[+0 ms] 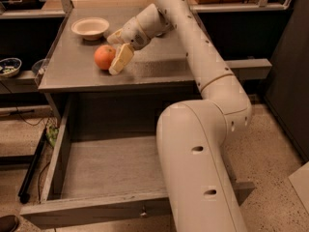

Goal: Place orange into top drawer

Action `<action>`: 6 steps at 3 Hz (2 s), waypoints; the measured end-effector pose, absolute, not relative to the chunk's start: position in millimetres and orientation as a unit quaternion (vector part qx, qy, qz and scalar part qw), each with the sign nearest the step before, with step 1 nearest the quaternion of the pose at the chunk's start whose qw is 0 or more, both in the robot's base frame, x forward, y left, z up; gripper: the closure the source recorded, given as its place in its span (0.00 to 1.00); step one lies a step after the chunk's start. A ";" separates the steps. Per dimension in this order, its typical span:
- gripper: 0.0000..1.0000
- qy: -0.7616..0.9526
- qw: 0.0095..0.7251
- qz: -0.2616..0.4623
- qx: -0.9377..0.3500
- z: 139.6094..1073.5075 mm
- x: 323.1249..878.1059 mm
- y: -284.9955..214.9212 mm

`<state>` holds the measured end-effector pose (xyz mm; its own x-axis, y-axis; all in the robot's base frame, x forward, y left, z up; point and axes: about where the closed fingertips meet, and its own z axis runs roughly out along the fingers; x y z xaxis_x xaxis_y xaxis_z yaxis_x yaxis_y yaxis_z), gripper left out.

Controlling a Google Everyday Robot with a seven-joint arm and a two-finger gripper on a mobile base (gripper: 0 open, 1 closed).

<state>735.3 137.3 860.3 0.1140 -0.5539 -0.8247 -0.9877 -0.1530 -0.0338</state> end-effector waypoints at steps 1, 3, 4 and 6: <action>0.00 0.563 0.322 0.349 -0.676 859.4 735.0 141.3; 0.00 0.555 0.325 0.371 -0.670 846.8 728.3 146.7; 0.00 0.555 0.325 0.371 -0.670 846.8 728.3 146.8; 0.00 0.538 0.336 0.382 -0.672 845.3 727.1 164.7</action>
Offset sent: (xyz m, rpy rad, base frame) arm -0.0121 0.0018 -0.0029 0.0528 -0.0094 0.0201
